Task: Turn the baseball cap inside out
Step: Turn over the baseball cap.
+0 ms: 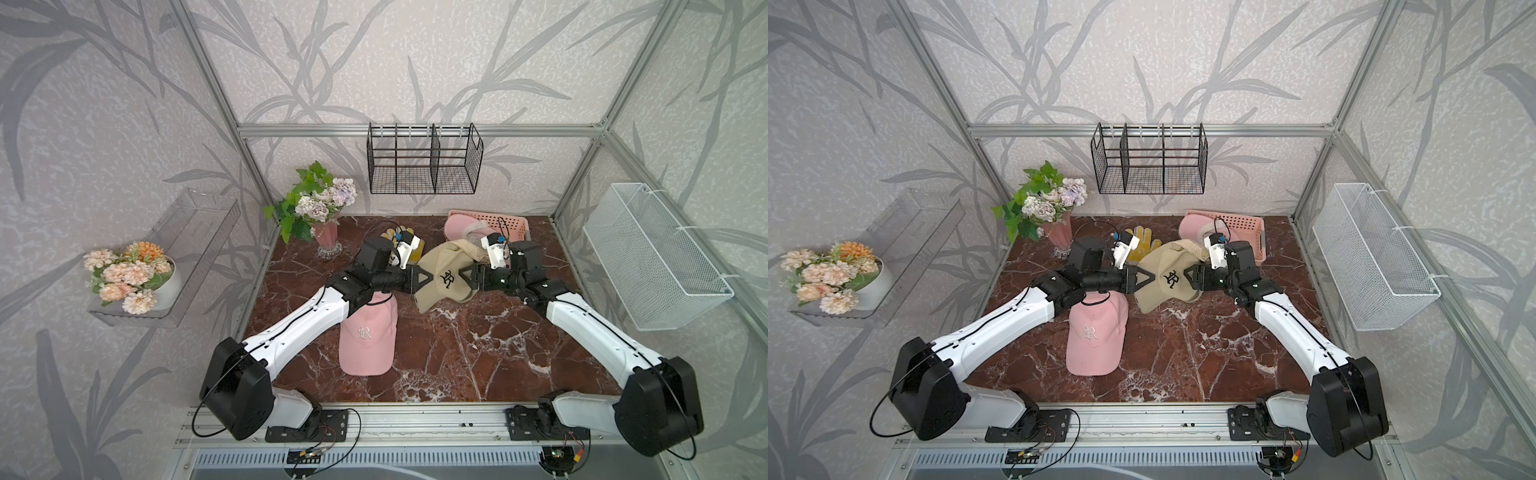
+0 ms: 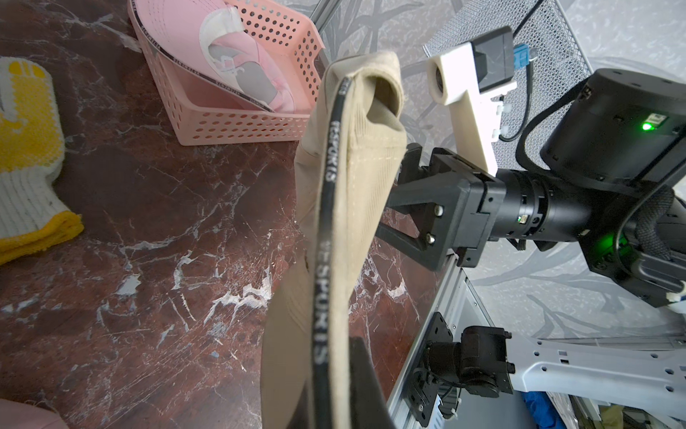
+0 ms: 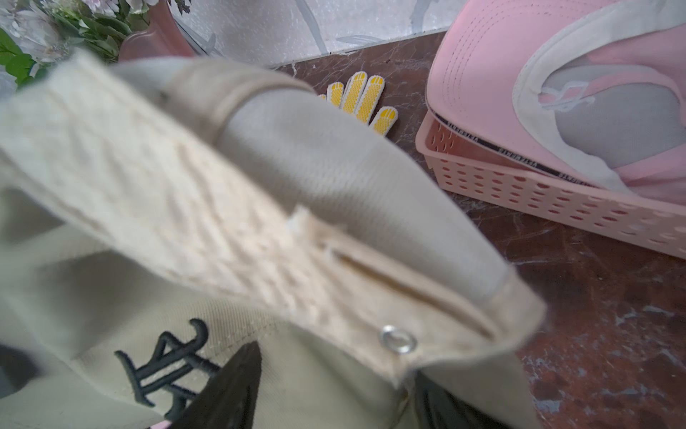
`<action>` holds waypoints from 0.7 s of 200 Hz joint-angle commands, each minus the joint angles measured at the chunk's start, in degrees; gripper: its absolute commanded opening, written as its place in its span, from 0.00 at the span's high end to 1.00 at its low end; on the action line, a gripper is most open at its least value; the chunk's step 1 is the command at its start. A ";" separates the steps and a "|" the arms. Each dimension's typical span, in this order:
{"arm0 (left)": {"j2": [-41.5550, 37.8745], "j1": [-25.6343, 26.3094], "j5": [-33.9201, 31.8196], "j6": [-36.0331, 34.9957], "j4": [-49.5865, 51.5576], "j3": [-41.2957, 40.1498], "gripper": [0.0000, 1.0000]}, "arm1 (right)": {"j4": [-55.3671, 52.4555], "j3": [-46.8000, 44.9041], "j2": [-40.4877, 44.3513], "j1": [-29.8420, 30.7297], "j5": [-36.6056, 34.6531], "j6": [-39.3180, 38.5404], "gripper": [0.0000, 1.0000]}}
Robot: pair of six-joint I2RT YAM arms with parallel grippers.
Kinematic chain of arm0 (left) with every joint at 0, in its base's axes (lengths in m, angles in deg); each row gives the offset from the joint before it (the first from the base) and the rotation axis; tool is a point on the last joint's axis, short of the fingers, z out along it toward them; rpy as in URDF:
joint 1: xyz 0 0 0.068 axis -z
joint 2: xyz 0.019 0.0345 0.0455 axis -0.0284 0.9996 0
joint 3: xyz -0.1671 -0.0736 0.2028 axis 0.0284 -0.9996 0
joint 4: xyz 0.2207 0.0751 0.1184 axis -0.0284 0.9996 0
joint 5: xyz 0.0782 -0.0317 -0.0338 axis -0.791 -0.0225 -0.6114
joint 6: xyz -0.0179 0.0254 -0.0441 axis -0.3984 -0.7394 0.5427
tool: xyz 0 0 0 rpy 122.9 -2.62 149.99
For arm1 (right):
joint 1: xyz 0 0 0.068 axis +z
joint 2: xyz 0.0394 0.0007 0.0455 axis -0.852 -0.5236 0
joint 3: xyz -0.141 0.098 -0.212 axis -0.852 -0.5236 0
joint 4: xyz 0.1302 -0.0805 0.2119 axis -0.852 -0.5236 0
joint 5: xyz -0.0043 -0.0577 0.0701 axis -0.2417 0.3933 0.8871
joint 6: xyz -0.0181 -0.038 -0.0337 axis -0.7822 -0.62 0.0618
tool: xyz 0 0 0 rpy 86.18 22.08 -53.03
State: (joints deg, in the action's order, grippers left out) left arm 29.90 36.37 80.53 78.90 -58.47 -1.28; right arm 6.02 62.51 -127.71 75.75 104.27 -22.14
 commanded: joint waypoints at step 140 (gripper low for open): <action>-1.48 -7.72 -7.02 1.71 -2.84 -3.95 1.00 | 30.98 -7.39 3.23 -6.57 39.77 16.40 1.00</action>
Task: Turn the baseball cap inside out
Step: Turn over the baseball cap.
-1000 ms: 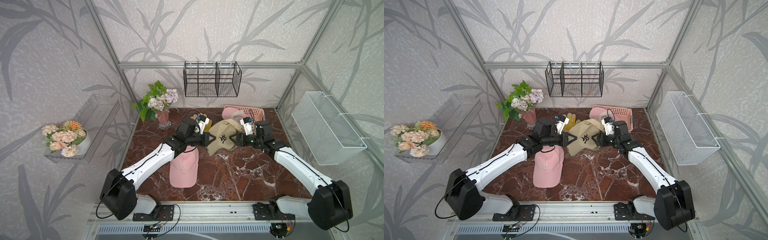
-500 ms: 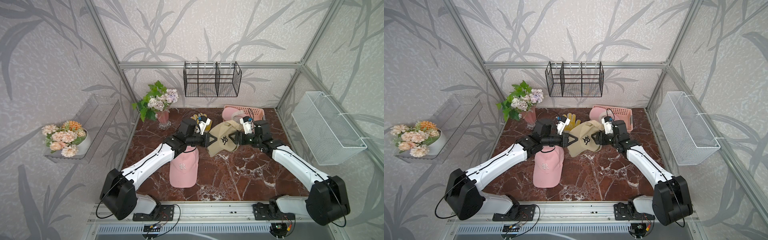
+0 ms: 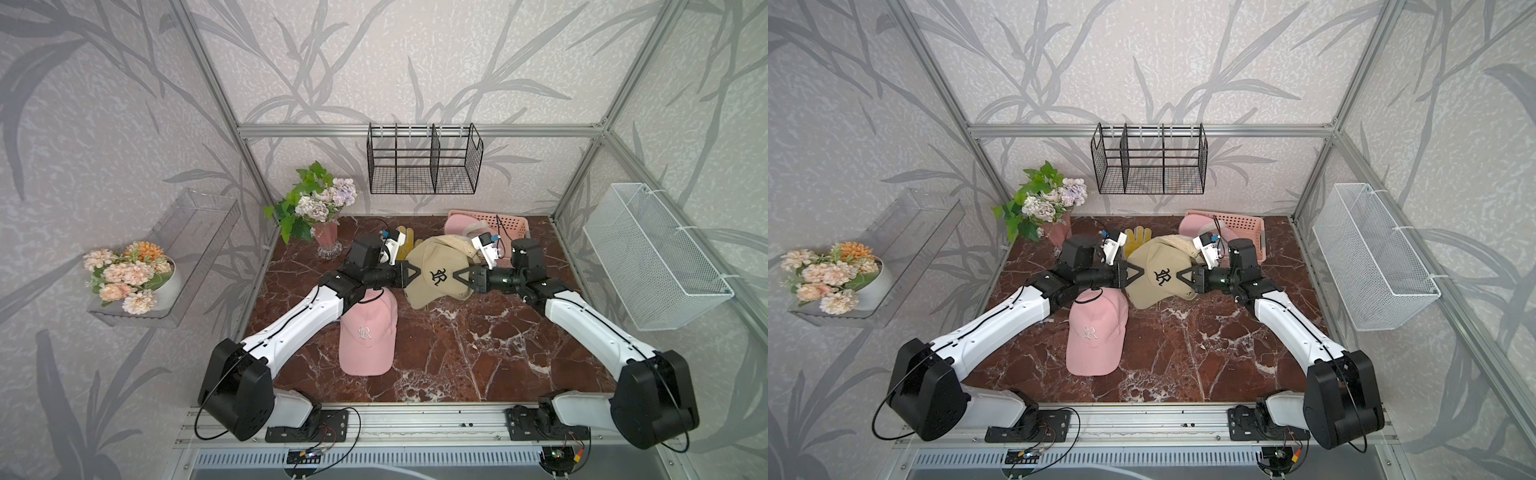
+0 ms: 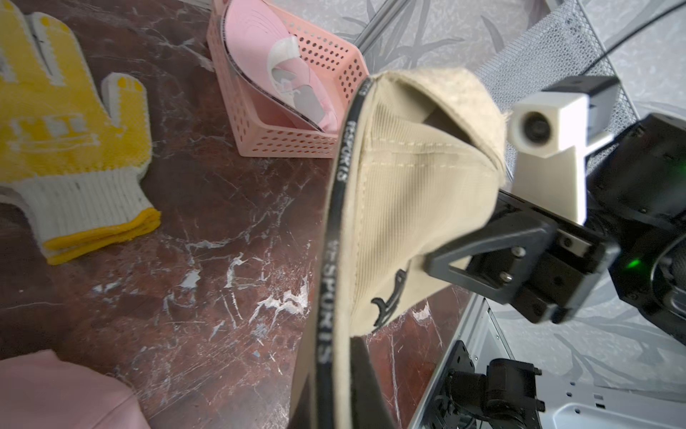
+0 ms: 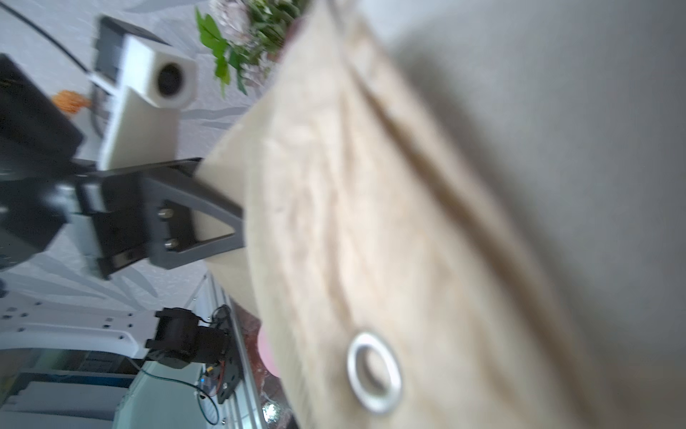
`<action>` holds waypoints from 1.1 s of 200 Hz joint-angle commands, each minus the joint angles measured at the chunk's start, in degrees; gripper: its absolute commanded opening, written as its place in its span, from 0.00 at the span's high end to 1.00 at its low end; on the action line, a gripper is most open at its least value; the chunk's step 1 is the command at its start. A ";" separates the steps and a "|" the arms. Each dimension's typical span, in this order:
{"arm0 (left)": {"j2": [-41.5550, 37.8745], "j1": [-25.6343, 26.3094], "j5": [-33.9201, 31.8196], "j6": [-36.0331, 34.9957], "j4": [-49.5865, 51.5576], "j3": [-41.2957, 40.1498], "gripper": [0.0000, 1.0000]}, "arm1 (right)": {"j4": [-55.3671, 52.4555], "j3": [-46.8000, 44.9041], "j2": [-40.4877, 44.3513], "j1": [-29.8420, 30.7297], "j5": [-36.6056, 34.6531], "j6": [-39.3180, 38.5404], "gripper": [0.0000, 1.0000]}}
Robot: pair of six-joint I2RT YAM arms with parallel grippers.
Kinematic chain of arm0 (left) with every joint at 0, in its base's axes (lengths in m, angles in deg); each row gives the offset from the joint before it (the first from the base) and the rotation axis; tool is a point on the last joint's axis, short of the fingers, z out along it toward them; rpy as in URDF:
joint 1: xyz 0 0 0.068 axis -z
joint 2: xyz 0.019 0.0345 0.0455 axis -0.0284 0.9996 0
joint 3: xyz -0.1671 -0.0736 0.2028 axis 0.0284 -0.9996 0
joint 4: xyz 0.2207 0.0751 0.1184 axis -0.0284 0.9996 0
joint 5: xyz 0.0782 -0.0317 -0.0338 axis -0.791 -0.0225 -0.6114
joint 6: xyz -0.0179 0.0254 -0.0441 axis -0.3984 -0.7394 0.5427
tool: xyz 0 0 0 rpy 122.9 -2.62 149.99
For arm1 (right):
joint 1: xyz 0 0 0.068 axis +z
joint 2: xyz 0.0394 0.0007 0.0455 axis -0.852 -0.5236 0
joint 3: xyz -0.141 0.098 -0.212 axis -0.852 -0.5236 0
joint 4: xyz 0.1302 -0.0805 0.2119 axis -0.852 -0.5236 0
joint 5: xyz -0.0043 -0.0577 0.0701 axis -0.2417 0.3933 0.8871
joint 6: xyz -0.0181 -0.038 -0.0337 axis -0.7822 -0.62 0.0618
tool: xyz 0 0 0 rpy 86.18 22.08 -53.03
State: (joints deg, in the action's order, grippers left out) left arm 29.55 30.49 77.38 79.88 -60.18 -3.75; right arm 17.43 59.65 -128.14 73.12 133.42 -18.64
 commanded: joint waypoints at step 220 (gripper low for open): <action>-10.74 8.63 -19.76 56.97 -27.17 -13.94 1.00 | 31.40 -20.67 14.59 31.87 -61.51 -50.03 0.25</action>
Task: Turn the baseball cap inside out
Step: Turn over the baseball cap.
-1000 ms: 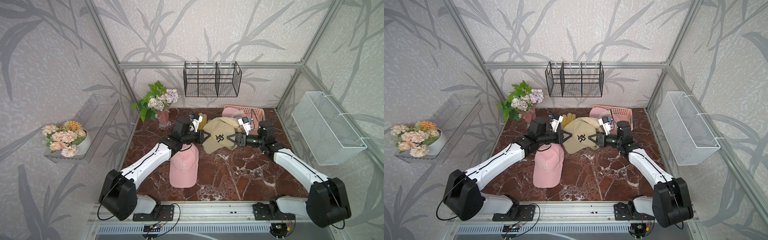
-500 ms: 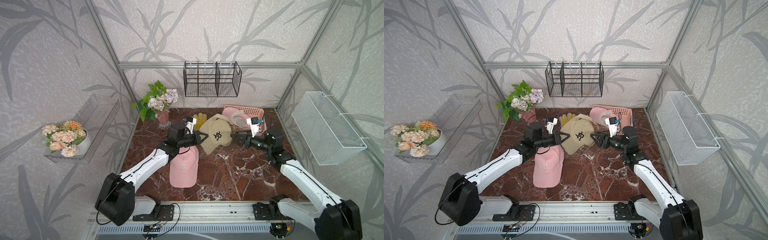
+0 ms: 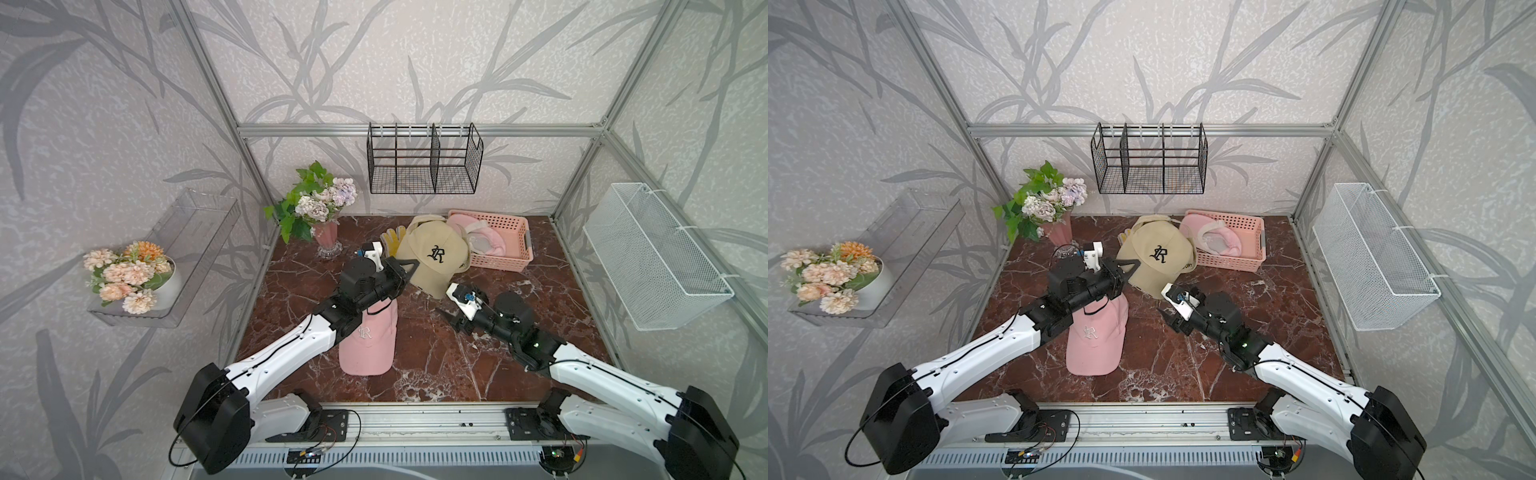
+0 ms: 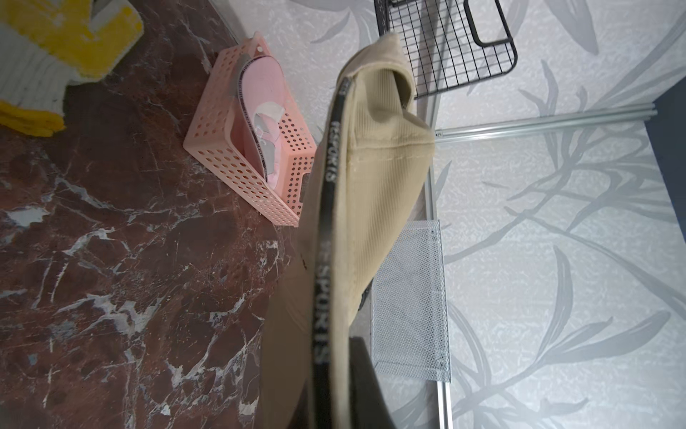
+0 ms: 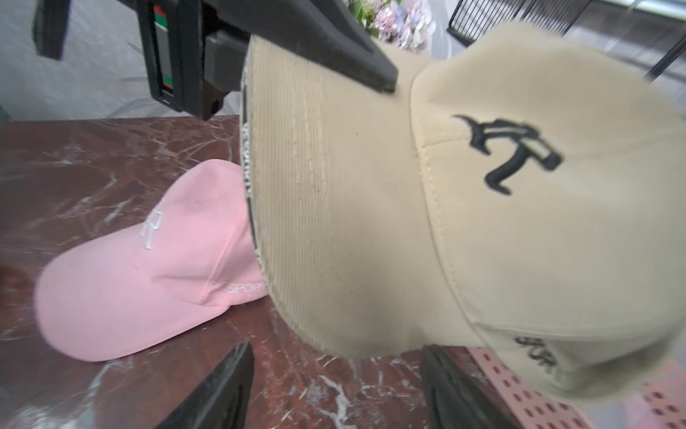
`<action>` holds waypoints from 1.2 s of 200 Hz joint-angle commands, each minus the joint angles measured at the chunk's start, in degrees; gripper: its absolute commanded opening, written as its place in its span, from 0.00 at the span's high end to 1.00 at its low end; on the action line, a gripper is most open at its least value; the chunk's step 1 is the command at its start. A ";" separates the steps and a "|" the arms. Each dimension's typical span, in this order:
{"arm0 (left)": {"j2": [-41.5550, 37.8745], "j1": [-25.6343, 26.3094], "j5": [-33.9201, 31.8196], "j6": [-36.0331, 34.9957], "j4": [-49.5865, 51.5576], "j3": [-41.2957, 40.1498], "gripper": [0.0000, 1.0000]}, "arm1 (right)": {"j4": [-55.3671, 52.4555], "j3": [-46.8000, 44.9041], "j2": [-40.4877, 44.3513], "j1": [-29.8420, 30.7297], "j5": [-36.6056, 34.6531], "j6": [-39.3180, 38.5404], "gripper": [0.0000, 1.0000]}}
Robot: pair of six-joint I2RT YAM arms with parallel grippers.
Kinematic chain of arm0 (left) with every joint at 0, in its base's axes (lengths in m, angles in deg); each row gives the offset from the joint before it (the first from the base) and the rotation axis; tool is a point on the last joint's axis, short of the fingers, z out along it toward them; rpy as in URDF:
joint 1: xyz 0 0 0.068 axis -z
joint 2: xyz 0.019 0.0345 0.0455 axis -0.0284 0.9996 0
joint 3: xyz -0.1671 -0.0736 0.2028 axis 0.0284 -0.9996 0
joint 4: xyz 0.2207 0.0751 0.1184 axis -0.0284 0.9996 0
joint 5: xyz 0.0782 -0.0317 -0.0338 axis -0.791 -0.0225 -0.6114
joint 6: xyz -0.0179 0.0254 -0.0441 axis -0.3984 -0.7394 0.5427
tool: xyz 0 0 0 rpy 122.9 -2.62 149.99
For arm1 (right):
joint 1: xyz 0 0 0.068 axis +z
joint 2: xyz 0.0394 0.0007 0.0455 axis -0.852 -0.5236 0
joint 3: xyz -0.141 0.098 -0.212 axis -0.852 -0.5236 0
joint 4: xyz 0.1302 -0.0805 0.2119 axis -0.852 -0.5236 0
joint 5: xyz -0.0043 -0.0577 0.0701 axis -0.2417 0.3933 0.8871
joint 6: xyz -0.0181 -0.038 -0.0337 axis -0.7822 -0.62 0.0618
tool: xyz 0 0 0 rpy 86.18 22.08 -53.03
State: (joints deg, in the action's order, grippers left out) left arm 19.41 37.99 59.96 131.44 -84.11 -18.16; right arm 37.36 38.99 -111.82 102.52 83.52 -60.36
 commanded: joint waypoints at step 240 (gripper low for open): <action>-3.10 2.50 -3.58 -94.09 20.46 13.43 0.04 | -47.13 31.17 -5.06 -6.77 -3.66 11.42 1.00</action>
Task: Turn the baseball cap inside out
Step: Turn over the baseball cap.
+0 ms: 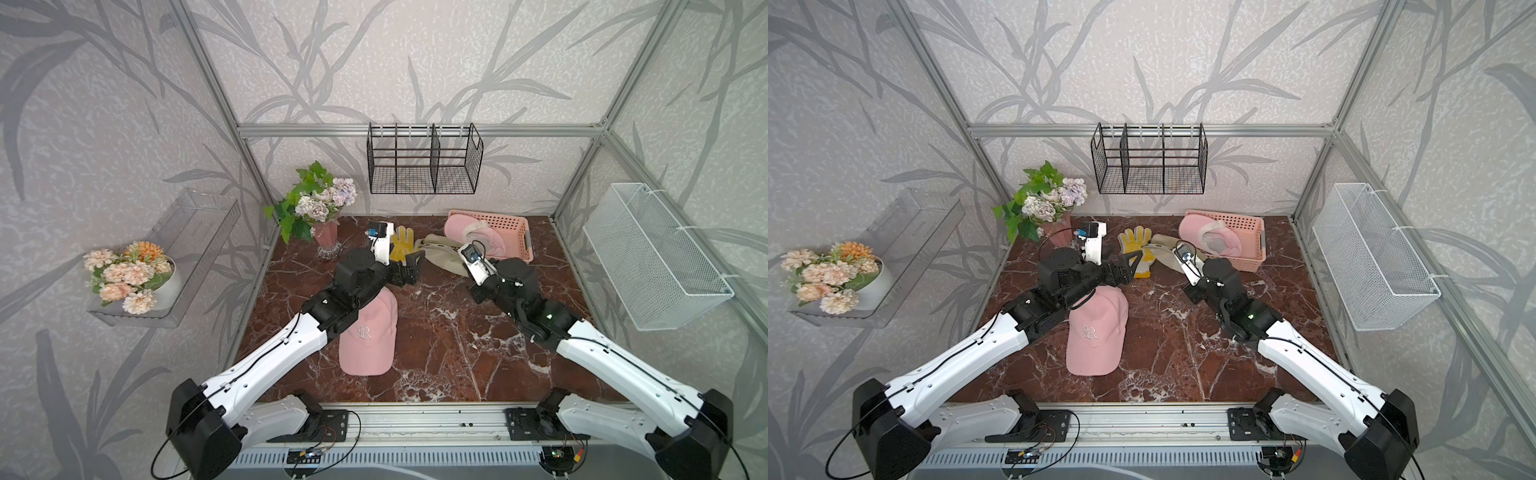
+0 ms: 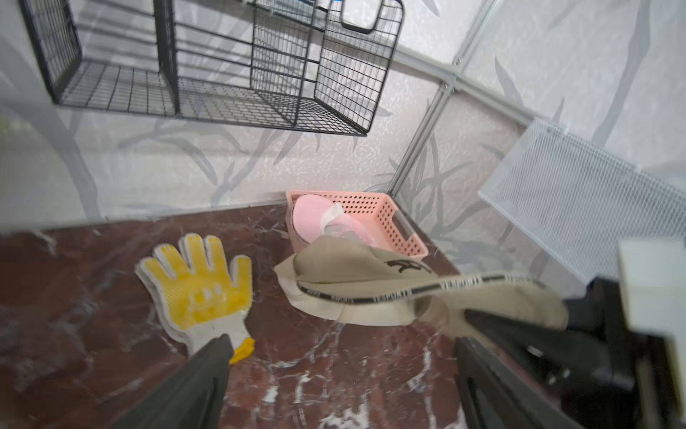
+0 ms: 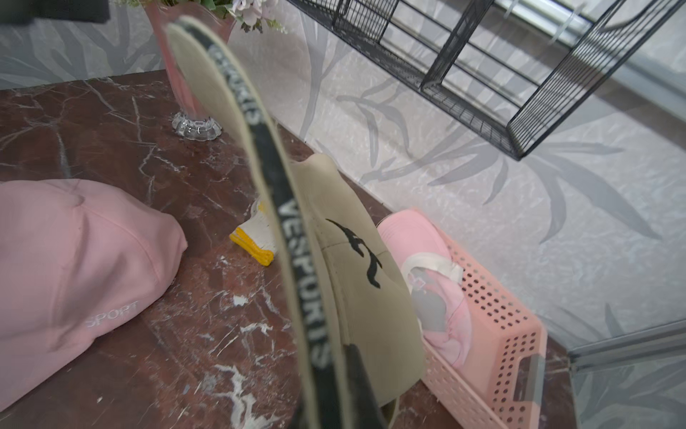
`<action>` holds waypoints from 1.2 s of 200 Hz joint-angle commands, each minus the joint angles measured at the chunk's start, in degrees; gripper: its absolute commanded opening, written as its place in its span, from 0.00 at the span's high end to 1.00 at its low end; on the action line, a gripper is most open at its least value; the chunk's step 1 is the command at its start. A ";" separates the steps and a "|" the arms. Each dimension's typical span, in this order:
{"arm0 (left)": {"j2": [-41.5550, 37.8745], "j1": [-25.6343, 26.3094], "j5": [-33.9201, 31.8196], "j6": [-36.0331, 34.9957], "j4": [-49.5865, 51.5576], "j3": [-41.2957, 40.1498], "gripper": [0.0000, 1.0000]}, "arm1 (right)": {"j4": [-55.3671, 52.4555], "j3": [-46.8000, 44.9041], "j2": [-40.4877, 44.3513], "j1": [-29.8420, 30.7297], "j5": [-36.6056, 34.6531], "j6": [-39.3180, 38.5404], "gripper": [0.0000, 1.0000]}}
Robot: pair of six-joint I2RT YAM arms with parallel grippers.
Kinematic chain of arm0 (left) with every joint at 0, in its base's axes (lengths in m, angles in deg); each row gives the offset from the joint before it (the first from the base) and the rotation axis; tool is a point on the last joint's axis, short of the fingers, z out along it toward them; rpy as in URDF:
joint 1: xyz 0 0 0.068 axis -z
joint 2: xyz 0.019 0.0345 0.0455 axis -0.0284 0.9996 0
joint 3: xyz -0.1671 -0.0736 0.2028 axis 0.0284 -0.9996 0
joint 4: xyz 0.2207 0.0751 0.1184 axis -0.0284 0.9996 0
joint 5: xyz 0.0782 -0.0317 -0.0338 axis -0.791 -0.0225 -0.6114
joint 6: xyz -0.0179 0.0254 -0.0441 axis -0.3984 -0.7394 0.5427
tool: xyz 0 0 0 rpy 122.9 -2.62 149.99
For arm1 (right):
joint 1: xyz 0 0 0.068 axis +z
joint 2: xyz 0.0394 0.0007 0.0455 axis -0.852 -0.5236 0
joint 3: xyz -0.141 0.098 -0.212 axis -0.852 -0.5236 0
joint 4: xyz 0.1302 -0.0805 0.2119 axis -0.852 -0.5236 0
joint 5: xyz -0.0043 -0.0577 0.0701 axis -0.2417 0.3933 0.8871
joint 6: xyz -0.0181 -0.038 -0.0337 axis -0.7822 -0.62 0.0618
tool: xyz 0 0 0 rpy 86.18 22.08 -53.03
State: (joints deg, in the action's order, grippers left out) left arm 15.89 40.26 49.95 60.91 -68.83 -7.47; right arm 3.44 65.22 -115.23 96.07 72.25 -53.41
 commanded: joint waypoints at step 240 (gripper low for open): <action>5.86 -1.84 31.32 -34.29 9.19 11.26 1.00 | 7.37 -8.69 0.25 -13.65 43.91 14.52 0.55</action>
State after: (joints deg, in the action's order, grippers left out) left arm 25.33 39.58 75.98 23.84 -52.13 3.83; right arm 2.85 60.04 -116.41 84.99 107.52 -42.33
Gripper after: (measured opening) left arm 0.069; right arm 0.449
